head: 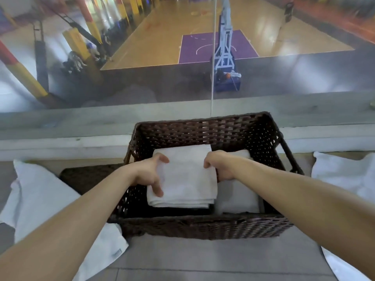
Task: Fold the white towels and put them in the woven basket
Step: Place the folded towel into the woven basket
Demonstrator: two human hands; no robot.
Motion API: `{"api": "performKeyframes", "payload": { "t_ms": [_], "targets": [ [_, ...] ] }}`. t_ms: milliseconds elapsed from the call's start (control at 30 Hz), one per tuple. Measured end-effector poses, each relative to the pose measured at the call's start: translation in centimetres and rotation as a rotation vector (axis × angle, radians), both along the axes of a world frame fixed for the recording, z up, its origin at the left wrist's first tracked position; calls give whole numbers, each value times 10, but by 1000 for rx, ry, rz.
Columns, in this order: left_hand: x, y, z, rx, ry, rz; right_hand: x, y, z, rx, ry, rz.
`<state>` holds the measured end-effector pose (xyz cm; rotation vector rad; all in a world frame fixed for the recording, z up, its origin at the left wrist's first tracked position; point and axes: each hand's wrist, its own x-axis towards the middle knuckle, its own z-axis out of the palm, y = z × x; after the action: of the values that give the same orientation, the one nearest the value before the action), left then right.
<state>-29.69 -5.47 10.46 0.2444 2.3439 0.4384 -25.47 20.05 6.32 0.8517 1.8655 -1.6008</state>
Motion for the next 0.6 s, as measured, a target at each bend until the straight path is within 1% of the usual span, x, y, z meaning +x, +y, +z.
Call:
{"api": "performKeyframes", "payload": {
  "t_ms": [133, 167, 200, 233, 300, 333, 367, 400, 433, 467, 500, 533, 600],
  "targets": [
    [-8, 11, -7, -254, 58, -104, -11, -16, -11, 4, 8, 75],
    [-7, 15, -11, -319, 74, -117, -12, -19, -13, 27, 20, 115],
    [-5, 20, -15, -385, 94, -130, -12, -22, -14, 93, 35, 178],
    [-2, 23, -20, -456, 138, -173, -13, -22, -14, 237, 53, 289],
    [3, 27, -27, -581, 302, -360, -12, -20, -12, 725, 149, 566],
    [3, 26, -31, -605, 382, -453, -12, -18, -12, 953, 262, 663],
    [2, 24, -33, -599, 430, -511, -13, -17, -11, 1074, 408, 730],
    [-1, 21, -35, -590, 427, -541, -13, -17, -10, 1104, 519, 827],
    [-4, 18, -36, -587, 390, -549, -13, -19, -8, 1092, 546, 983],
    [-6, 17, -35, -583, 350, -546, -15, -22, -11, 1085, 505, 1138],
    [-7, 18, -33, -580, 329, -551, -16, -25, -15, 1084, 442, 1248],
    [-7, 19, -32, -577, 323, -562, -17, -28, -20, 1086, 381, 1302],
    [-1, 24, -20, -598, 334, -604, -18, -33, -23, 1088, 309, 1296]
  ]
}}
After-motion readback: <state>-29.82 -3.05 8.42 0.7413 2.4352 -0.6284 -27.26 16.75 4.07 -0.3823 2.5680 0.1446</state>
